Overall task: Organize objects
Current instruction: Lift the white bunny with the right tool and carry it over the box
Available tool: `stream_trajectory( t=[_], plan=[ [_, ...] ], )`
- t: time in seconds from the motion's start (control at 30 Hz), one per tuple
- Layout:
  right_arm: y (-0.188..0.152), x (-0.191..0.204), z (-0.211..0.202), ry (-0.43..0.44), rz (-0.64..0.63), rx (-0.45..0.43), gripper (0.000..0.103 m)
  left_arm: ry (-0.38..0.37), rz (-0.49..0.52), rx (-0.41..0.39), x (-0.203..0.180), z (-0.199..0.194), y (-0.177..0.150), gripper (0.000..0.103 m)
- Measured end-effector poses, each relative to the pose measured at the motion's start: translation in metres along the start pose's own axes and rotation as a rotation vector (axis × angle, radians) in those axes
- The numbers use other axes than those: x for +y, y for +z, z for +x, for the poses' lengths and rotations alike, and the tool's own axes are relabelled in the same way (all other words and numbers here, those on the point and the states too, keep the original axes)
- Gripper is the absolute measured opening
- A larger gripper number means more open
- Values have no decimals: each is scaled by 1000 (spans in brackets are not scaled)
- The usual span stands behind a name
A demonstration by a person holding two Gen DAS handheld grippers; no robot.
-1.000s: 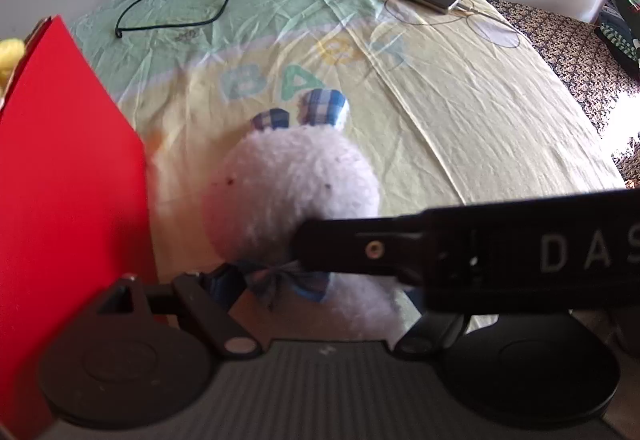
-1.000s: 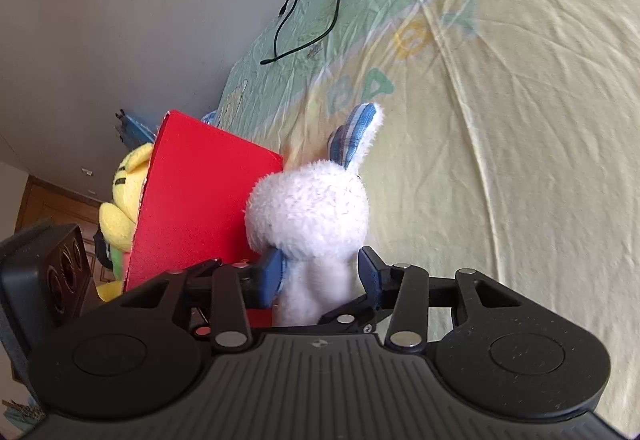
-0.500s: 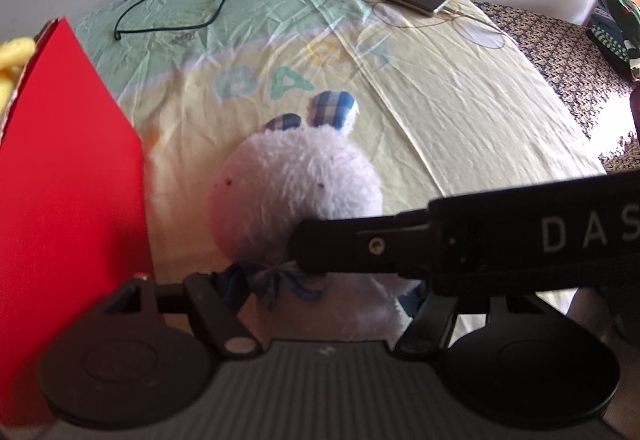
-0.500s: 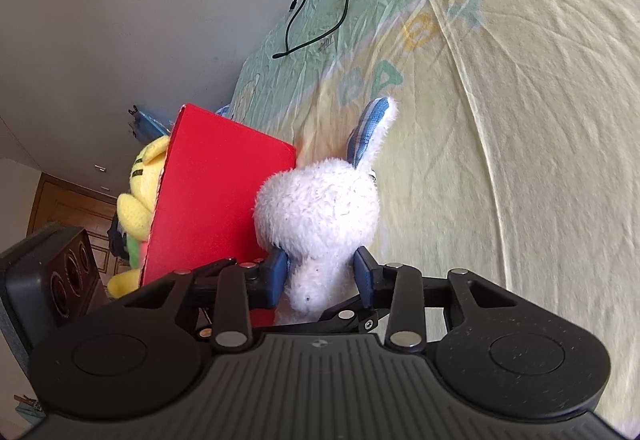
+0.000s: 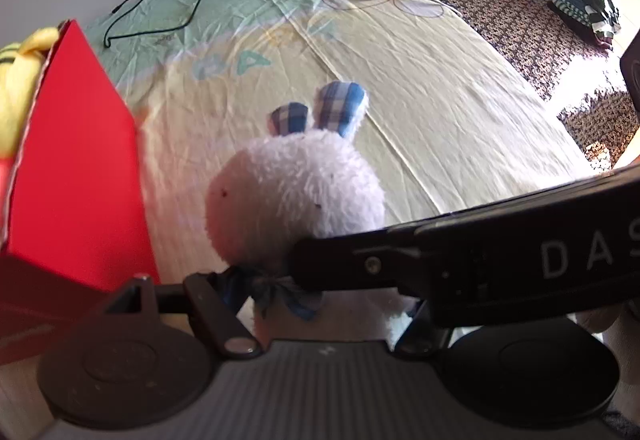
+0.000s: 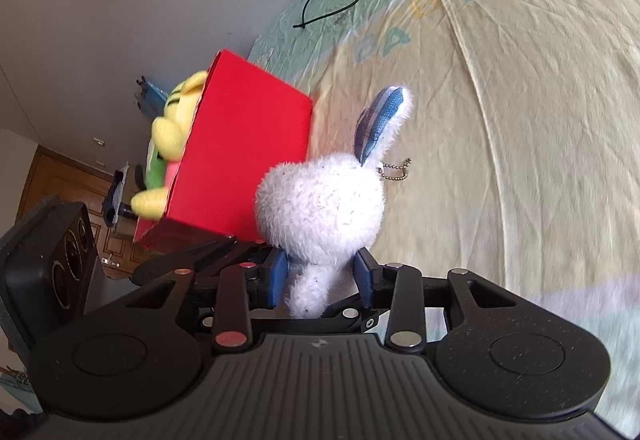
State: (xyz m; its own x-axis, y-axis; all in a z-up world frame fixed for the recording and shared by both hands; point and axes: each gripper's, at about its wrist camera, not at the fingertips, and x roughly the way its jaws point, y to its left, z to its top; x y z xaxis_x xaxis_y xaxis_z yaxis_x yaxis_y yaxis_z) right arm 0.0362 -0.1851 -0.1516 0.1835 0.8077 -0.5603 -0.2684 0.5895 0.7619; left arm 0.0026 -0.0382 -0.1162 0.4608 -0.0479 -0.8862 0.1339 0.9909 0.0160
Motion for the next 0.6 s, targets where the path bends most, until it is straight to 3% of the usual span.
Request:
stream_trajectory(
  t=[0.3,0.6],
  plan=[
    [-26,34,4,4,-57,28,39,5,17,-26,5,-32,-31,69],
    [-51,95,-5,-33,-118,-99,39,-25,110,-152,30,-85,-49,69]
  ],
)
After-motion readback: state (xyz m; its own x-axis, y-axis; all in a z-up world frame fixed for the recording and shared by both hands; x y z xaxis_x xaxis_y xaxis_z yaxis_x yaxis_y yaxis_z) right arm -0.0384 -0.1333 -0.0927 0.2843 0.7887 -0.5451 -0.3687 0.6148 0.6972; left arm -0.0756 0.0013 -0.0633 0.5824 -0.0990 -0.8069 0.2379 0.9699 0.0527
